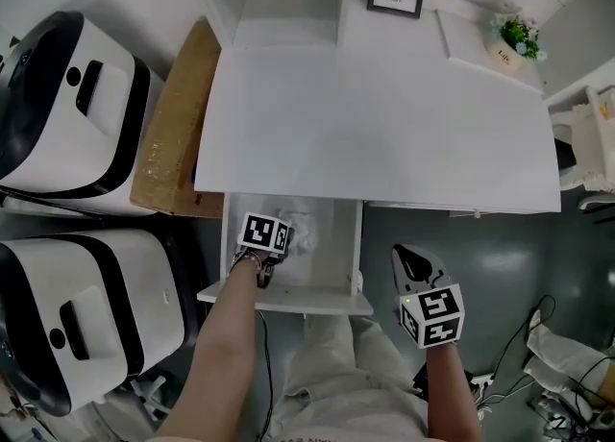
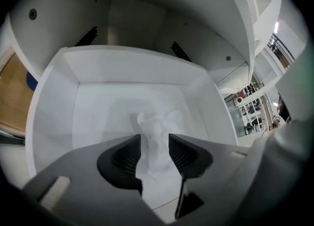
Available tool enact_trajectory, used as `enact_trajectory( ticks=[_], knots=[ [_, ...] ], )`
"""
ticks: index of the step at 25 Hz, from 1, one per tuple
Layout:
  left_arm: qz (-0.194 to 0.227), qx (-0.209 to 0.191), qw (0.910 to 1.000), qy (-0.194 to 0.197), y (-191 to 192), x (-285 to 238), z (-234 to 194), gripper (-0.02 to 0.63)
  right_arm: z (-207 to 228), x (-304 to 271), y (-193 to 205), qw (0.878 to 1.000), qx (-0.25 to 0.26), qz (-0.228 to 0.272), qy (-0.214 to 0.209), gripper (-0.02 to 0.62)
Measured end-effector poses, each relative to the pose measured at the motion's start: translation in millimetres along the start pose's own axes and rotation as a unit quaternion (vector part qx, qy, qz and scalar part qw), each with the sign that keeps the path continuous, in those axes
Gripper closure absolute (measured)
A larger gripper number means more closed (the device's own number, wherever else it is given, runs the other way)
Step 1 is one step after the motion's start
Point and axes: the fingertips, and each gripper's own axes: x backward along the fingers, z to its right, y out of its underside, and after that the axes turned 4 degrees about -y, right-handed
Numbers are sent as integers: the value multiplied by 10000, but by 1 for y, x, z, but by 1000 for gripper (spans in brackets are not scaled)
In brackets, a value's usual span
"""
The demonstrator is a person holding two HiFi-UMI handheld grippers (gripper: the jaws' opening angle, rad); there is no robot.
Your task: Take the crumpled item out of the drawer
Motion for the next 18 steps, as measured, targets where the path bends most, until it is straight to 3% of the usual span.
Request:
enact_trajectory(
  ticks=[5,11,12,13,18],
  knots=[
    [-203,-103,9996,-191,11,-16,-4,422,3,2,7,10000,0,-57,74,589],
    [-71,56,9999,-114,12,-20,-4,423,-4,0,5,9999,101,-93,16,589],
    [-65,23,10000,-25,12,-19,-2,434,-6,0,5,9999,109,-99,2,589],
    [-65,5,10000,74,13,-19,1,509,-8,-1,6,9999,119,-106,-11,589],
    [-32,-103,9997,204,13,-14,6,549,-17,-4,0,9997,200,-87,-80,589]
  ],
)
